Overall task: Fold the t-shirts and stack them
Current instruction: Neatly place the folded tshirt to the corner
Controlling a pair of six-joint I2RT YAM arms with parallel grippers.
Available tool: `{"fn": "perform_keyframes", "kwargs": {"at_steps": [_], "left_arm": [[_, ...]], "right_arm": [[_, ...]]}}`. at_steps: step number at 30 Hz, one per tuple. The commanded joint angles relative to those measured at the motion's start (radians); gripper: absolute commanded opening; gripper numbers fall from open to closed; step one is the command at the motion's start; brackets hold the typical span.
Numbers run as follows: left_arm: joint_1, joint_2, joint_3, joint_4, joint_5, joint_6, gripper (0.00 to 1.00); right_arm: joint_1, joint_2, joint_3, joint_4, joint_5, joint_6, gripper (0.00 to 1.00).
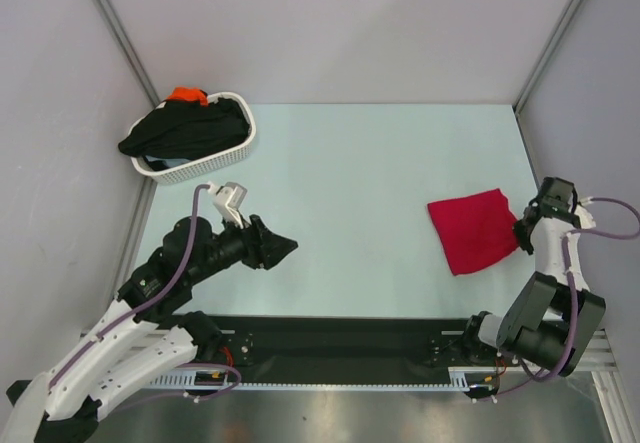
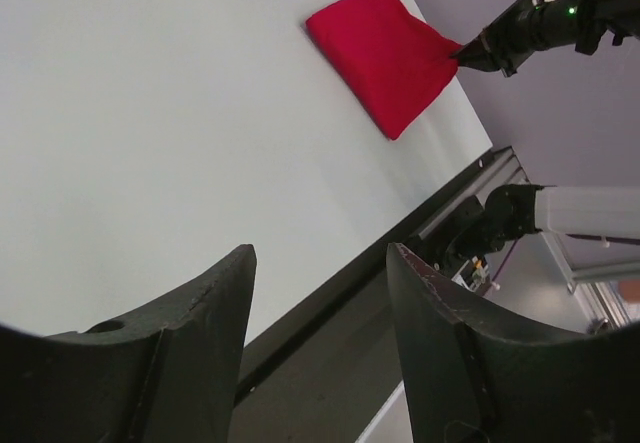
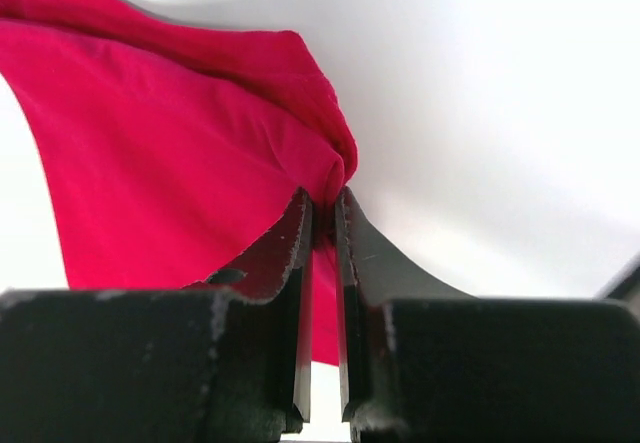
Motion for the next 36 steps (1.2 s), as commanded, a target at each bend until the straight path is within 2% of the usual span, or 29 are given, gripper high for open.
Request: {"fn": "perform_keyframes", "kwargs": {"at_steps": [1,11,15,36], "left_arm": [[0.006,-0.011,-0.008,0.019,0.081,0.052,0.61],[0.006,0.056,0.039,0.016,0.145,0.132,0.61],[0.006,0.075,0.059,0.007,0.161,0.156,0.61],[0.006,0.044,0.053,-0.007,0.146,0.198,0.62]], "right_arm": [[-0.088,-0.029,-0.005,-0.068,0.092,-0.053,0.0],[-0.266,-0.09,-0.01,-0.125,0.069,-0.142,0.0],[-0.286,-0.104,0.009,-0.157,0.1,-0.183,0.0],[-0.333,-0.113,0.092,-0.297,0.169,-0.168,0.0]]}}
